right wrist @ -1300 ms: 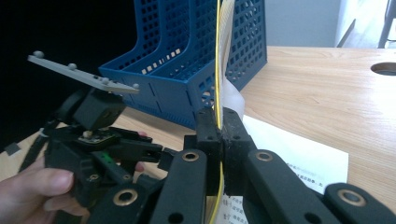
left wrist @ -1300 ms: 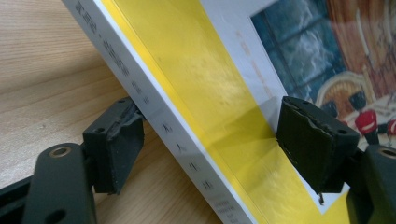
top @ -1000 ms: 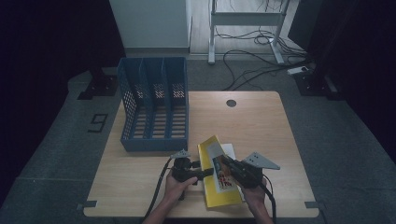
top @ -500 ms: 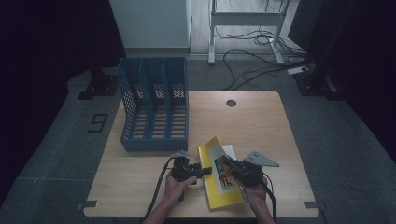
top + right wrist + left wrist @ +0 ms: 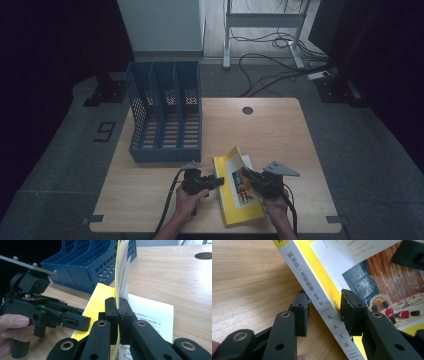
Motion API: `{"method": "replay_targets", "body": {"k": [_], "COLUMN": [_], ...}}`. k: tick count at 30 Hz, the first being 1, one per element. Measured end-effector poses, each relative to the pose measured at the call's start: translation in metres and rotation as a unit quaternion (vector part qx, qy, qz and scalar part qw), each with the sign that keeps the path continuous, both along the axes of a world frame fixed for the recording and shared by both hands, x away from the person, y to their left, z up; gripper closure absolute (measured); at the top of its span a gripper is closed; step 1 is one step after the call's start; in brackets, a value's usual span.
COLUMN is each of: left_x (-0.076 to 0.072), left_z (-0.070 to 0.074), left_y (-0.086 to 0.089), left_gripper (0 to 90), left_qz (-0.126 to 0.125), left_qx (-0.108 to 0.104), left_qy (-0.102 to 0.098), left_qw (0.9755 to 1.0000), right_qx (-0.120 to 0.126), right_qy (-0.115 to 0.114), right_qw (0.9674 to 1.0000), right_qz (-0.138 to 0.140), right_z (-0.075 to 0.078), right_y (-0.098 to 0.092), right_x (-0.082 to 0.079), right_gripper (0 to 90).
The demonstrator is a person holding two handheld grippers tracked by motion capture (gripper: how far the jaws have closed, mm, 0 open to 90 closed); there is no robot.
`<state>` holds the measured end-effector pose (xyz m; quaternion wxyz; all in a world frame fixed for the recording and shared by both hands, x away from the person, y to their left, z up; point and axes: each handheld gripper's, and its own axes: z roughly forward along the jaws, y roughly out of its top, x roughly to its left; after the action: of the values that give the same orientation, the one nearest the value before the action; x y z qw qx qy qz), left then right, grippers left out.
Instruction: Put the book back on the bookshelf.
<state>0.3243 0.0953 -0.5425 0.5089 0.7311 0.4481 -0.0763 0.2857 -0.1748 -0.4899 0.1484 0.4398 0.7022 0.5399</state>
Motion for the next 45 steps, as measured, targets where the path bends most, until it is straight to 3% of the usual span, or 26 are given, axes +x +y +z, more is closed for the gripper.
{"method": "replay_targets", "body": {"k": [5, 11, 19, 25, 29, 36, 38, 45], "left_x": [-0.001, -0.005, -0.009, -0.01, -0.01, -0.011, -0.013, -0.015], "left_z": [0.0, 0.005, 0.009, 0.011, 0.011, 0.012, 0.015, 0.017], "left_y": [0.001, -0.001, -0.002, -0.003, -0.003, -0.003, -0.004, -0.005], "left_gripper": [61.6, 62.6, 63.2, 63.5, 63.5, 63.6, 63.8, 63.7], "left_qz": [0.002, 0.002, 0.003, 0.002, 0.002, 0.001, 0.001, -0.001], "left_qx": [-0.005, 0.0, 0.006, 0.009, 0.01, 0.006, 0.011, 0.016], "left_qy": [-0.005, -0.02, -0.034, -0.041, -0.042, -0.046, -0.055, -0.062], "left_qw": [1.0, 0.9998, 0.9994, 0.9991, 0.999, 0.9989, 0.9984, 0.9979], "right_qx": [0.0, -0.01, -0.021, -0.039, -0.053, -0.071, -0.092, -0.086], "right_qy": [-0.001, 0.027, 0.063, 0.065, 0.066, 0.075, 0.085, 0.091], "right_qw": [1.0, 0.9996, 0.9978, 0.9971, 0.996, 0.9935, 0.9911, 0.9915], "right_qz": [0.002, -0.004, 0.0, -0.007, -0.029, -0.048, -0.046, -0.033], "right_z": [0.001, -0.002, -0.017, -0.023, -0.026, -0.03, -0.034, -0.039], "right_y": [-0.001, -0.009, -0.024, -0.027, -0.028, -0.031, -0.027, -0.019], "right_x": [-0.001, 0.005, 0.018, 0.022, 0.024, 0.026, 0.028, 0.029], "right_gripper": [87.6, 85.0, 71.9, 57.8, 48.7, 44.1, 43.1, 42.4]}}
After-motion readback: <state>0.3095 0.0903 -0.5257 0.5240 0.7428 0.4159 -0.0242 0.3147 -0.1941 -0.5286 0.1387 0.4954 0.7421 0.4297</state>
